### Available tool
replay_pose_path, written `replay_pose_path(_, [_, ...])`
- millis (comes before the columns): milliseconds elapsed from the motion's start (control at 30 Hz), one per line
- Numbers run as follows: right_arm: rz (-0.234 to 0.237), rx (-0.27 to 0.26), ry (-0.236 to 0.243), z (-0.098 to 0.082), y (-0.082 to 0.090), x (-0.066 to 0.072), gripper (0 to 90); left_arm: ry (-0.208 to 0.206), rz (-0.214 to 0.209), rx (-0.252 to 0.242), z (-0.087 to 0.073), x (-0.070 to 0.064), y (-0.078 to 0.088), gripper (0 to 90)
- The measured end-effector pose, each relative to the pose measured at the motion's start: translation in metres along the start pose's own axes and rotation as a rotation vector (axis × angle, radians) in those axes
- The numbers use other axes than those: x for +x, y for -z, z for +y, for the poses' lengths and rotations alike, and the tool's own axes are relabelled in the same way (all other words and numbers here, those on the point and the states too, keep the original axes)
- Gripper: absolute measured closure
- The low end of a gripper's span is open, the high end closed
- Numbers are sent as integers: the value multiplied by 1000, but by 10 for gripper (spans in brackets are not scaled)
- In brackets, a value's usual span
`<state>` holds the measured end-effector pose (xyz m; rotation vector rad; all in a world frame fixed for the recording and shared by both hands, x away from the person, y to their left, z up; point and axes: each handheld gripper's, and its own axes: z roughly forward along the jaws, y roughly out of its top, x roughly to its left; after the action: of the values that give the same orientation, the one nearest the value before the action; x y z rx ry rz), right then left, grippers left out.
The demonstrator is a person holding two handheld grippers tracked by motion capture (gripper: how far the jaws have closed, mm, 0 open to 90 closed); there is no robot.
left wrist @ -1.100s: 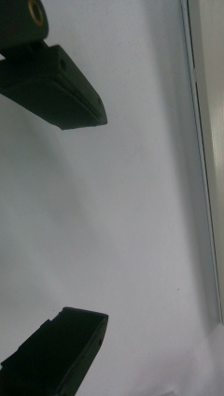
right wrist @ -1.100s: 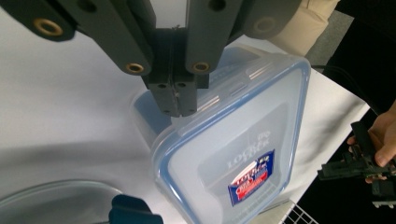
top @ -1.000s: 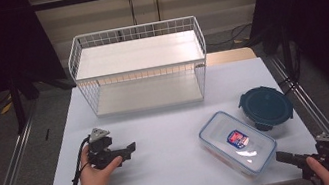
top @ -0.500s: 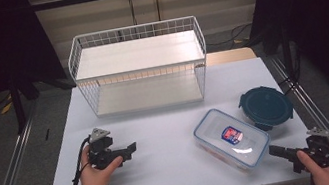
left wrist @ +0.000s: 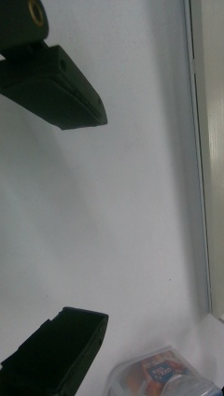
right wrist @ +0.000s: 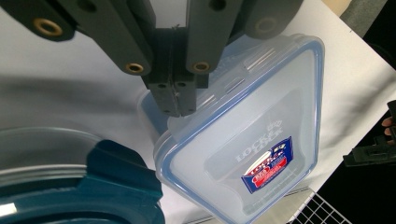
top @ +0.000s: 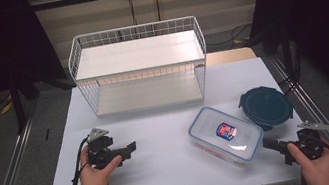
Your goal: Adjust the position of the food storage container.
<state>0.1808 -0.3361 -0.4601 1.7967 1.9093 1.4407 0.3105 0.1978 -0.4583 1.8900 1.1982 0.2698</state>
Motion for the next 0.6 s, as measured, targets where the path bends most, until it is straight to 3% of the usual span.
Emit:
replay_pose_path(133, [-10,1,11,3,-5,4,900,-7,-23,18,0,0,-1,55])
replay_pose_path(367, [-16,-3,17,8,-14,8,900,63,-86,14,2,2,-1,55])
replay_pose_path(600, [-32,-27,31,13,-20,12,900,54,-80,7,3,-1,0,56])
